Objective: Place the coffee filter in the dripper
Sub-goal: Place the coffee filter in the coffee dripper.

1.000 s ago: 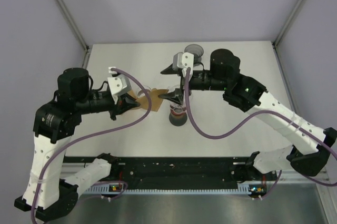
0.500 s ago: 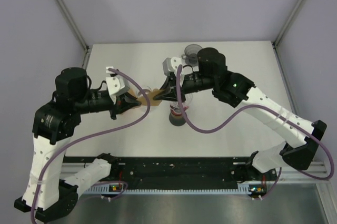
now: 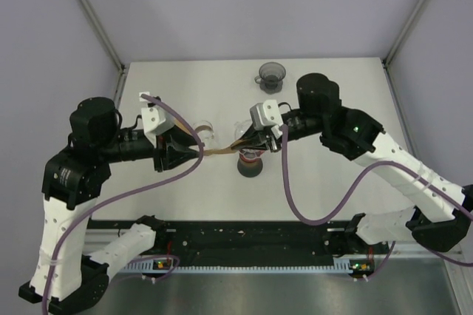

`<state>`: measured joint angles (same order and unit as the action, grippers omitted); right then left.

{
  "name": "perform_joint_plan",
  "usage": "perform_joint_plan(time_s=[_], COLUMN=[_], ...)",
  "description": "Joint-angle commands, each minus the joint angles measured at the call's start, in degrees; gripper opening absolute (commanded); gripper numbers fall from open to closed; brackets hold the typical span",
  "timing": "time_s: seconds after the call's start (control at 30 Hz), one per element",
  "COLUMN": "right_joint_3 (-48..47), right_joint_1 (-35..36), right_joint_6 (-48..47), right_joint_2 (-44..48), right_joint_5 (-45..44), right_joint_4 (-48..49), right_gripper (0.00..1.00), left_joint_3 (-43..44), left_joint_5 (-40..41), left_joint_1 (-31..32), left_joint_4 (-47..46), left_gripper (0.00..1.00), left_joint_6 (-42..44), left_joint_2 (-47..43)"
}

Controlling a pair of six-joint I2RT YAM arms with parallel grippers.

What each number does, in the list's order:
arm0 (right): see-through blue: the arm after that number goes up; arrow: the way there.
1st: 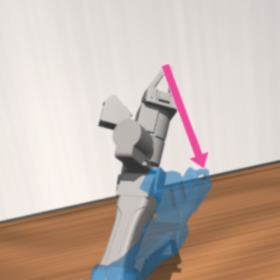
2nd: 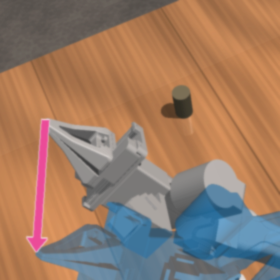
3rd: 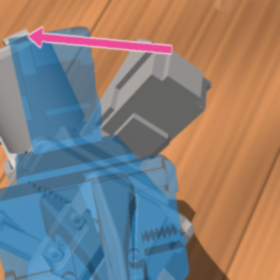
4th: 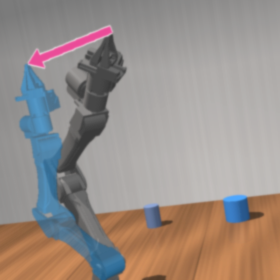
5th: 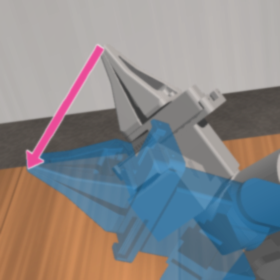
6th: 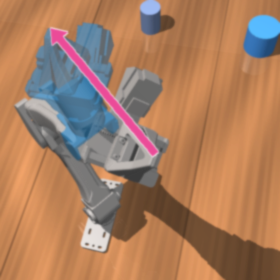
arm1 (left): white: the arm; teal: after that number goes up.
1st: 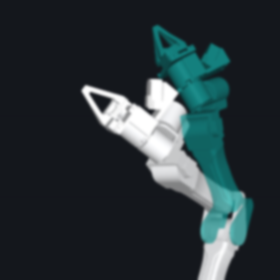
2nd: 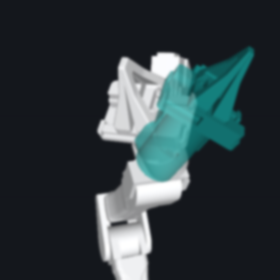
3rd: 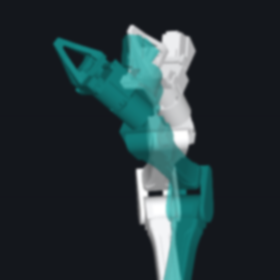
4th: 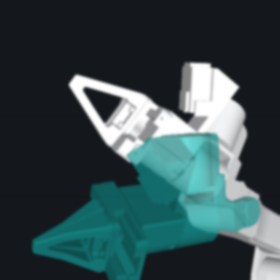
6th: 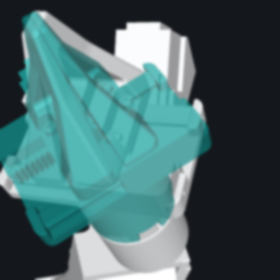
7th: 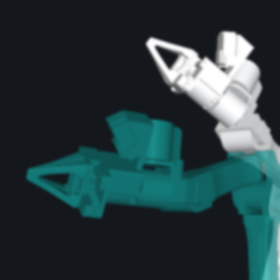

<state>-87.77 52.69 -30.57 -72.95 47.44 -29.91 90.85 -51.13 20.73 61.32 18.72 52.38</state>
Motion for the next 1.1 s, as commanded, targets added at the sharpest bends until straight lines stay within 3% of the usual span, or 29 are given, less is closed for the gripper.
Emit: perform_joint_plan(time_s=[0.0,0.27,0.57,0.77,1.07], right_joint_3=[-1.3,-4.4,-6.4,-6.4,-6.5], right_joint_1=[-0.3,-0.3,-0.3,-0.2,-0.3], right_joint_6=[-1.5,3.2,4.6,4.4,5.0], right_joint_2=[0.4,-2.0,-3.9,-3.6,-3.5], right_joint_5=[1.0,-6.8,-7.5,-5.8,-6.7], right_joint_4=[-0.3,-0.5,-0.5,-0.5,-0.5], right_gripper=[0.0,0.0,0.0,0.0,0.0], left_joint_3=[1.1,2.4,0.3,-0.1,-2.3], left_joint_5=[0.8,-9.0,-2.8,1.7,-1.1], left_joint_1=[-0.3,-0.4,-0.2,0.3,1.2], left_joint_4=[-8.4,-11.6,-10.6,-10.6,-10.5], left_gripper=[0.38,0.46,0.41,0.31,0.35], left_joint_6=[-7.5,-12.4,-10.6,-9.7,-9.6], left_joint_2=[1.5,1.7,1.8,2.9,2.6])
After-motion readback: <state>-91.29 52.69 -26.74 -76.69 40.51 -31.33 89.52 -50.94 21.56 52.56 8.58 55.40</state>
